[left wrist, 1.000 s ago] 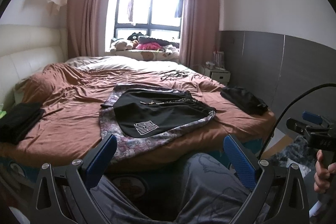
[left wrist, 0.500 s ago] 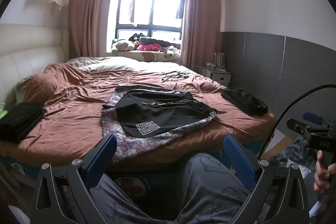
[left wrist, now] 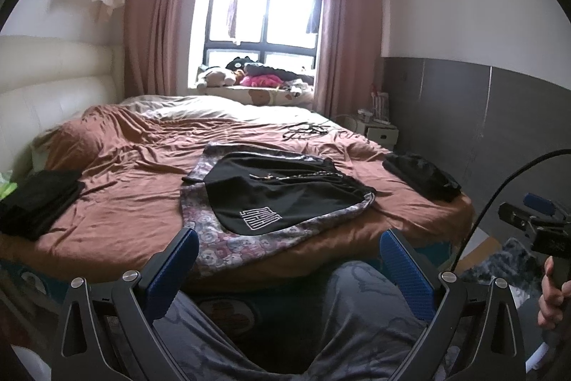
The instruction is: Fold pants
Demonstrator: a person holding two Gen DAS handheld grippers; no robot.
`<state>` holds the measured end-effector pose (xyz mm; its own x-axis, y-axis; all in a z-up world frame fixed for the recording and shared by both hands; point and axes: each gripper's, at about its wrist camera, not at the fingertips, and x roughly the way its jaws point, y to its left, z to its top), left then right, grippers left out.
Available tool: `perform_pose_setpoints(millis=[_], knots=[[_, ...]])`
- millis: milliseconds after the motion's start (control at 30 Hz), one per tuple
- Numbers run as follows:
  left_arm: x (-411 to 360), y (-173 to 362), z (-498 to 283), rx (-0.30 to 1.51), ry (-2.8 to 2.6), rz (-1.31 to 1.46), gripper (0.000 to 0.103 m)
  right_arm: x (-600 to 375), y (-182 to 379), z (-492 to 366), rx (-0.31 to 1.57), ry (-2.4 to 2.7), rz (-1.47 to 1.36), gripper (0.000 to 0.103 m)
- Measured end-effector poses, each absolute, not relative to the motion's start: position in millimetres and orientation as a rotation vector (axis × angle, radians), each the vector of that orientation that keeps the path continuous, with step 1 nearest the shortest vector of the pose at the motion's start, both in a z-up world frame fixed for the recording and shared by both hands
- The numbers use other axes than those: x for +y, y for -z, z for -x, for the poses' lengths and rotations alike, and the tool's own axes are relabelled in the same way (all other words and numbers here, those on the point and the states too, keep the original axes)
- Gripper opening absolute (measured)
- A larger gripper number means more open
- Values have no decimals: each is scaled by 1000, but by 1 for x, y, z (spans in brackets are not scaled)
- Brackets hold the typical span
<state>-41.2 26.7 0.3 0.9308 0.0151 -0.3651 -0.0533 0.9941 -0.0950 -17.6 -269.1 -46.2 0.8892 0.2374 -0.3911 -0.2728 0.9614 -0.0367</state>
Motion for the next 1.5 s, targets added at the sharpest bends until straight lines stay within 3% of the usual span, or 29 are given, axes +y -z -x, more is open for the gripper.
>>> perform_pose_setpoints(millis=[800,1500], knots=[[69,30,1,436,-89,135,103,-258,67,-45,457,-313,57,103],[139,98,-87,680,-79,366,101,-254,94,-156,561,-358,-5,103]])
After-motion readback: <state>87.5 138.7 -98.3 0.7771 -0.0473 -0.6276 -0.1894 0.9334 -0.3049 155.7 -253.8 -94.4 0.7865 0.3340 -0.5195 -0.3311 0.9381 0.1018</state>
